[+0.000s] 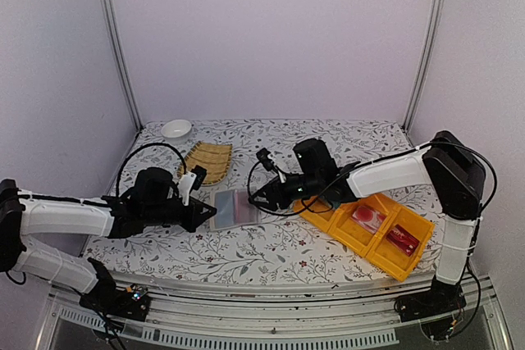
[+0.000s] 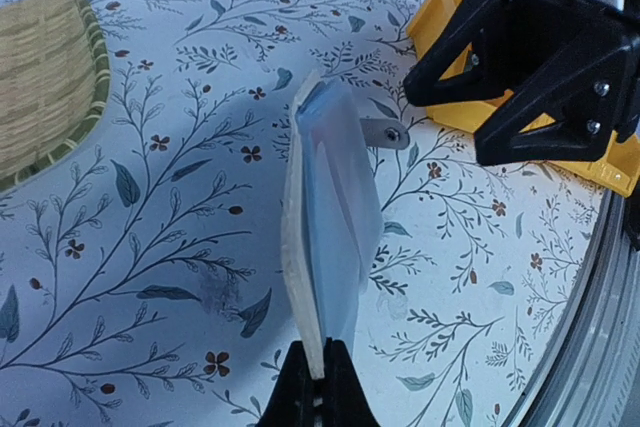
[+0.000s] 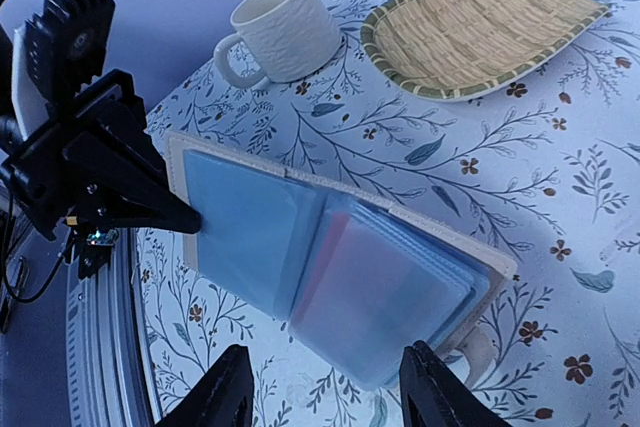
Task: Take the credit cards out of the card holder
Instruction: Pass from the left arm to the right
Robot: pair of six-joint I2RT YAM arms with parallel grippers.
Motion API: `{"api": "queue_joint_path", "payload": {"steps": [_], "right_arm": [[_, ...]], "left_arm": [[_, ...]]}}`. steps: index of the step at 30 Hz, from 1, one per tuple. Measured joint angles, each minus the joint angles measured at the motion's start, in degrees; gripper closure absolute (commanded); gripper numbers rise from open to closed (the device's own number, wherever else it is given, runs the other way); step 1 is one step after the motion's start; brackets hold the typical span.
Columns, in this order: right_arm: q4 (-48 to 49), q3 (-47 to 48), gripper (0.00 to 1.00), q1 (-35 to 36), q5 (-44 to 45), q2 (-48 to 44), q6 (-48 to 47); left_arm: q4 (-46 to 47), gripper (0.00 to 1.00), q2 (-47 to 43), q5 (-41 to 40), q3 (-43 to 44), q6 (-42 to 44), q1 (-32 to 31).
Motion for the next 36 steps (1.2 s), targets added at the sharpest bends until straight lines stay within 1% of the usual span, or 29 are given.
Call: {"api": "queue_joint_path", "payload": {"steps": [6, 11, 16, 19, 22, 26, 30, 33, 36], "right_arm": [[3.5, 1.3, 0.47, 0.8, -2.0, 5.3, -0.3], [3.9, 1.4, 0.43, 0.0, -2.8, 6.7, -1.1], [4.7, 3.1, 0.44, -2.1, -7.7, 7.1, -2.3], [4.5, 3.6, 0.43, -3.7, -12.0, 6.5, -4.2], [2.6, 1.7, 0.42, -4.7, -15.5, 1.6, -8.4], [1.6, -1.5, 0.41, -5.4, -19.6, -9.6, -14.6], [2.4, -2.2, 0.4, -6.4, -25.0, -16.1, -17.1], [3.2, -4.2, 0.35, -7.2, -26.9, -18.8, -17.4], [4.2, -5.7, 0.33, -7.5, -27.2, -21.0, -17.3]], "left_arm": [[-0.1, 1.0, -3.7, -1.7, -1.6, 1.9, -1.2], [-0.4, 1.0, -5.2, -2.7, -1.6, 2.7, -1.7], [-0.5, 1.0, -7.6, -2.8, -1.6, 3.7, -3.3], [-0.4, 1.0, -11.5, -0.8, -2.4, 3.9, -4.5], [0.1, 1.0, -16.9, 1.4, -2.6, 3.9, -5.2], [1.8, 1.0, -22.4, 3.0, -2.4, 4.7, -5.6], [1.7, 1.0, -22.9, 5.5, -1.4, 5.2, -6.1], [1.6, 1.0, -23.2, 7.5, -0.3, 6.2, -7.2], [1.7, 1.0, -23.4, 9.9, 1.8, 8.2, -8.4]]}}
